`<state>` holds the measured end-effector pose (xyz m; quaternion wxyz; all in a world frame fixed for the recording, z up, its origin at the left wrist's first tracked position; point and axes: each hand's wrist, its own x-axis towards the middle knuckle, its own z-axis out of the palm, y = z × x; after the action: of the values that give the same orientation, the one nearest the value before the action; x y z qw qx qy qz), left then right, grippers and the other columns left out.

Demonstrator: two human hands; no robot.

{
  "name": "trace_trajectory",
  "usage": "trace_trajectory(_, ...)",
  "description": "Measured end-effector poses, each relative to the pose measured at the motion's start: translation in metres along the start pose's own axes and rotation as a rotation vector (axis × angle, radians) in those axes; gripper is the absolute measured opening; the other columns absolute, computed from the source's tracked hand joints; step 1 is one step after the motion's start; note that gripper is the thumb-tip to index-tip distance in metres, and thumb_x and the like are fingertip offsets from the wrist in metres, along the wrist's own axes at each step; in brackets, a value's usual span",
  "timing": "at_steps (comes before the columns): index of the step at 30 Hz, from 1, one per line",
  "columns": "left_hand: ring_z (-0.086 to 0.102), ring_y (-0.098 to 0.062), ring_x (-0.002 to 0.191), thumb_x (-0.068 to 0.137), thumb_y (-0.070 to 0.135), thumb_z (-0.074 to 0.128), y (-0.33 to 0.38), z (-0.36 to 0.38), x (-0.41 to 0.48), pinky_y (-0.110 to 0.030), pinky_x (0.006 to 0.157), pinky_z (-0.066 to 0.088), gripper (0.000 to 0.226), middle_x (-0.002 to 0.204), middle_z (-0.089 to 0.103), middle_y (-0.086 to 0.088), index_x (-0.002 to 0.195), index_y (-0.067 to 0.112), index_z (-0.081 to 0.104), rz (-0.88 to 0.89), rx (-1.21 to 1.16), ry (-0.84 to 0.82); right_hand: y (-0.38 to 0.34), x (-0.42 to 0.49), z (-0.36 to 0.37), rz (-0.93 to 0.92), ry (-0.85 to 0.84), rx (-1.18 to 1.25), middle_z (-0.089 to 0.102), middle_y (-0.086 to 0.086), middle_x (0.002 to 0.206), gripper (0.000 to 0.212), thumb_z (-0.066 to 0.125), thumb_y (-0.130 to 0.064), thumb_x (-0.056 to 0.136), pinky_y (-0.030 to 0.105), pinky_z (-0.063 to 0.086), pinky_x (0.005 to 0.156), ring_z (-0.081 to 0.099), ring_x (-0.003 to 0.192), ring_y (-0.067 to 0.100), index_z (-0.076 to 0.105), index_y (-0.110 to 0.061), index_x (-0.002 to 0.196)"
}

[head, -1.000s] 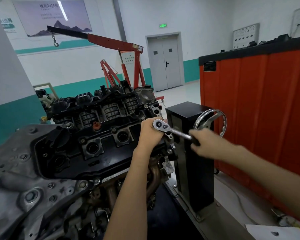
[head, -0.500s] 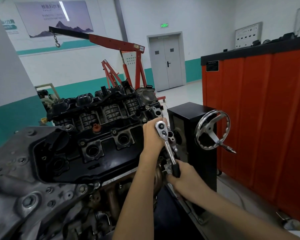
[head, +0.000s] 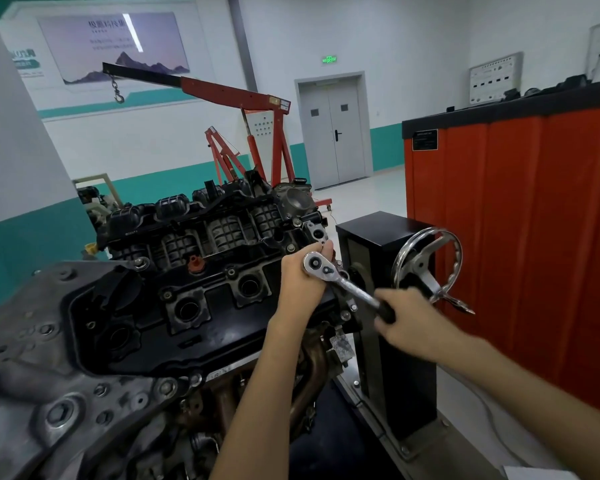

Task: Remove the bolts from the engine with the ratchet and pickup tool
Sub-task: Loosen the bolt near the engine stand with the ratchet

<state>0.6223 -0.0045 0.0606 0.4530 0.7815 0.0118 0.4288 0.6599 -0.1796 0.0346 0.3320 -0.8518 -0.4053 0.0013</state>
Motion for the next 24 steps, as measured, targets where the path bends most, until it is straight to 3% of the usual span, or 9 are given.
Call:
trace_trajectory(2, 0.029, -0.004, 0.042, 0.098, 0.013, 0.057, 0.0, 0.006, -0.001, -0.011, 0.046, 0.025, 0.062, 0.04, 0.032, 0.011, 0.041, 0.031, 0.038, 0.011, -0.009, 0.019, -0.014, -0.018, 0.029, 0.061, -0.03, 0.25, 0.053, -0.002, 0.061, 0.02, 0.061, -0.004, 0.082, 0.017, 0.04, 0.041, 0.047, 0.041, 0.001, 0.053, -0.02, 0.073)
trace_trajectory(6, 0.025, -0.003, 0.043, 0.097, 0.01, 0.056, 0.002, 0.011, -0.002, -0.014, 0.048, 0.023, 0.064, 0.041, 0.028, 0.012, 0.042, 0.034, 0.037, 0.037, -0.024, 0.019, -0.042, -0.036, 0.056, 0.104, -0.185, 0.667, 0.05, 0.002, 0.048, 0.022, 0.055, 0.002, 0.082, 0.026, 0.04, 0.042, 0.048, 0.039, 0.014, 0.049, -0.017, 0.072)
trace_trajectory(9, 0.027, -0.002, 0.043, 0.095, 0.009, 0.059, -0.002, 0.003, -0.001, -0.01, 0.048, 0.024, 0.061, 0.042, 0.029, 0.014, 0.048, 0.03, 0.028, 0.026, -0.021, -0.032, -0.03, -0.026, 0.038, 0.104, -0.131, 0.365, 0.051, -0.004, 0.053, 0.024, 0.058, -0.003, 0.084, 0.017, 0.038, 0.04, 0.047, 0.035, 0.002, 0.049, -0.019, 0.068)
trace_trajectory(11, 0.028, -0.003, 0.044, 0.094, 0.01, 0.062, -0.003, -0.006, 0.002, -0.011, 0.049, 0.026, 0.056, 0.043, 0.03, 0.013, 0.052, 0.023, 0.028, 0.002, 0.019, -0.105, -0.015, -0.009, 0.01, 0.087, -0.109, 0.12, 0.053, -0.004, 0.064, 0.017, 0.06, -0.01, 0.086, 0.013, 0.036, 0.041, 0.052, 0.043, 0.0, 0.052, -0.019, 0.074)
trace_trajectory(14, 0.027, -0.005, 0.046, 0.093, 0.014, 0.063, 0.0, -0.013, 0.005, -0.015, 0.05, 0.025, 0.053, 0.043, 0.032, 0.012, 0.051, 0.021, 0.031, 0.001, 0.109, -0.182, -0.001, 0.02, -0.041, -0.016, 0.044, -0.319, 0.048, -0.007, 0.066, 0.013, 0.06, -0.022, 0.084, 0.021, 0.036, 0.052, 0.053, 0.062, 0.015, 0.049, -0.025, 0.078)
trace_trajectory(17, 0.028, -0.003, 0.045, 0.095, 0.013, 0.06, 0.006, -0.008, 0.003, -0.014, 0.048, 0.024, 0.053, 0.042, 0.033, 0.013, 0.05, 0.021, 0.033, -0.022, 0.09, -0.124, -0.002, 0.034, -0.061, -0.095, 0.15, -0.482, 0.045, -0.005, 0.063, 0.016, 0.06, -0.027, 0.081, 0.026, 0.033, 0.057, 0.05, 0.064, 0.021, 0.045, -0.025, 0.075)
trace_trajectory(19, 0.027, -0.004, 0.045, 0.097, 0.012, 0.057, 0.004, -0.005, 0.001, -0.015, 0.047, 0.024, 0.054, 0.042, 0.031, 0.012, 0.051, 0.021, 0.03, -0.068, 0.027, -0.025, -0.003, 0.024, -0.042, -0.059, 0.138, -0.396, 0.046, -0.006, 0.064, 0.022, 0.061, -0.025, 0.082, 0.023, 0.031, 0.052, 0.049, 0.061, 0.016, 0.043, -0.028, 0.071)
trace_trajectory(24, 0.025, -0.003, 0.044, 0.093, -0.003, 0.055, 0.007, 0.007, -0.001, -0.014, 0.047, 0.022, 0.062, 0.042, 0.027, 0.013, 0.046, 0.028, 0.029, -0.06, -0.056, 0.043, -0.023, -0.022, 0.041, 0.1, -0.012, 0.305, 0.057, 0.003, 0.066, 0.017, 0.062, -0.009, 0.082, 0.023, 0.041, 0.049, 0.053, 0.056, 0.017, 0.051, -0.018, 0.074)
